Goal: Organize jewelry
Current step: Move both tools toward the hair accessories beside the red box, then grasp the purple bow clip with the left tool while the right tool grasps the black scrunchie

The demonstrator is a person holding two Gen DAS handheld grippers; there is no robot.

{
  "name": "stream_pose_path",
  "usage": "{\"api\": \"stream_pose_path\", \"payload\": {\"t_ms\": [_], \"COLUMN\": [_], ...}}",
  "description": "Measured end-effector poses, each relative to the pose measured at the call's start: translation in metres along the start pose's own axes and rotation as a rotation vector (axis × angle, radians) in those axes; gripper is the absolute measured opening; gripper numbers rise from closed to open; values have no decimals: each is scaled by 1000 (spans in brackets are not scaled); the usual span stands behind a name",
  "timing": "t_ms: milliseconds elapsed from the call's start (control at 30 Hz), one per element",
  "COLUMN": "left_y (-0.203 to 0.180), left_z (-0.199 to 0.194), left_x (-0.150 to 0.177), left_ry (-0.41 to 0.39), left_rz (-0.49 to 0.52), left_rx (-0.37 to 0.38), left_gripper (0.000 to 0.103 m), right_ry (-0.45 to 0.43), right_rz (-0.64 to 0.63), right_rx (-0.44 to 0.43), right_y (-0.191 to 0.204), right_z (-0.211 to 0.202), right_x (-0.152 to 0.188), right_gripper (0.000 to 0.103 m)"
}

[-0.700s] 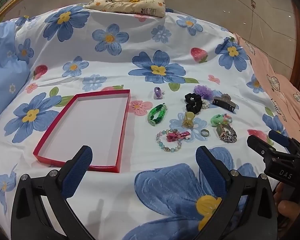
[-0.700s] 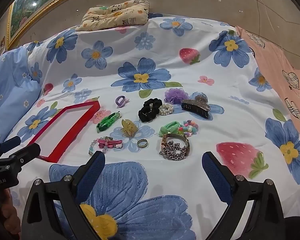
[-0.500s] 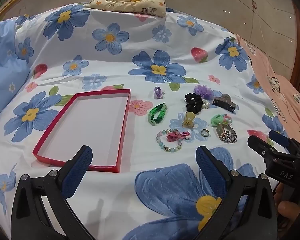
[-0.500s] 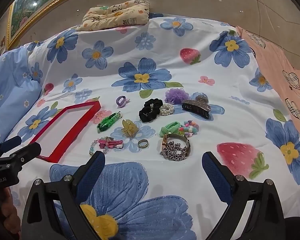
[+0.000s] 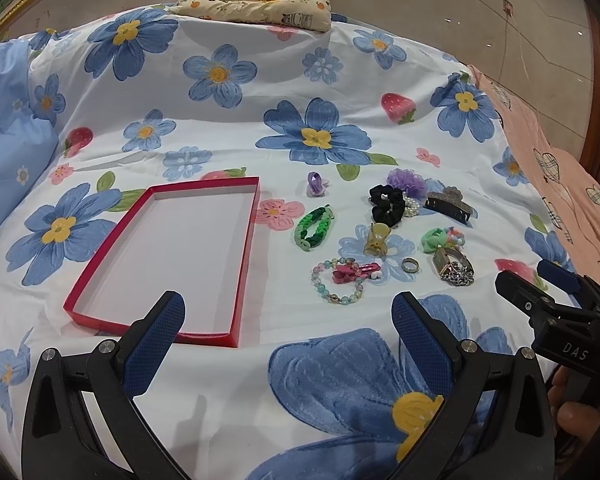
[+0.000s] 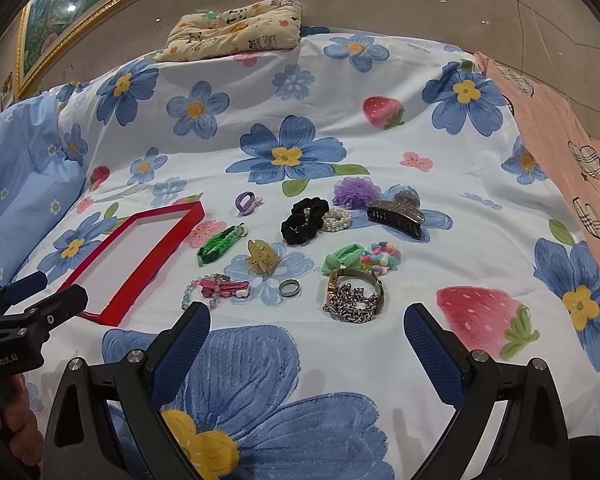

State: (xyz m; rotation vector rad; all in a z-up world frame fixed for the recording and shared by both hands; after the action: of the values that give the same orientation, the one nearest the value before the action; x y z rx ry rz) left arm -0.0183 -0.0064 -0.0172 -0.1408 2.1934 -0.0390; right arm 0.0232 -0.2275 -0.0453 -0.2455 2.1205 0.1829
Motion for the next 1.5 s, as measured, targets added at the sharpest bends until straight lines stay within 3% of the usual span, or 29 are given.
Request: {"api": "stream_pose_path", "payload": {"t_ms": [433, 567, 767, 1067, 1300, 1500], "left_y": [-2, -4, 1, 8, 12, 13], "left_z": [10, 18, 38, 76, 111, 150], "left_x": [-4, -10, -21, -51, -83, -107], "left_ry": [33, 55, 121, 185, 209, 244], "left_rz": [-2, 3, -25, -7, 3, -7], "left_rx": [24, 40, 88, 95, 106, 120], "left_gripper": [103, 103, 103, 103, 103, 103], "right_ry": [10, 49, 18, 66, 146, 147], "right_rz": [33, 76, 68, 120, 162, 173], "right_rx": [-37, -60, -46, -101, -150, -175], "right_y": [-7, -12, -19, -31, -31, -30], "right_z": [3, 8, 16, 40, 80, 116], "right_x": [-2, -5, -13, -35, -55, -76], "right_gripper": [99, 99, 99, 97, 70, 66]}}
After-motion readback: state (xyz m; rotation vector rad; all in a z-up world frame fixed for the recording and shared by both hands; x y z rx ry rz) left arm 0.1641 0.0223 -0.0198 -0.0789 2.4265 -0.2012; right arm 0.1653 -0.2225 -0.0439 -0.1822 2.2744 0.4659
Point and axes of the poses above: each gripper's, at about its wrist camera, not at the fingertips, and z roughly the way its jaws point, y to its left, x to its underside, the point moved 2 cm from there along z, roughly the way its jaws point, and after that the axes turned 1 degree about -z, right-handed, at the moved point
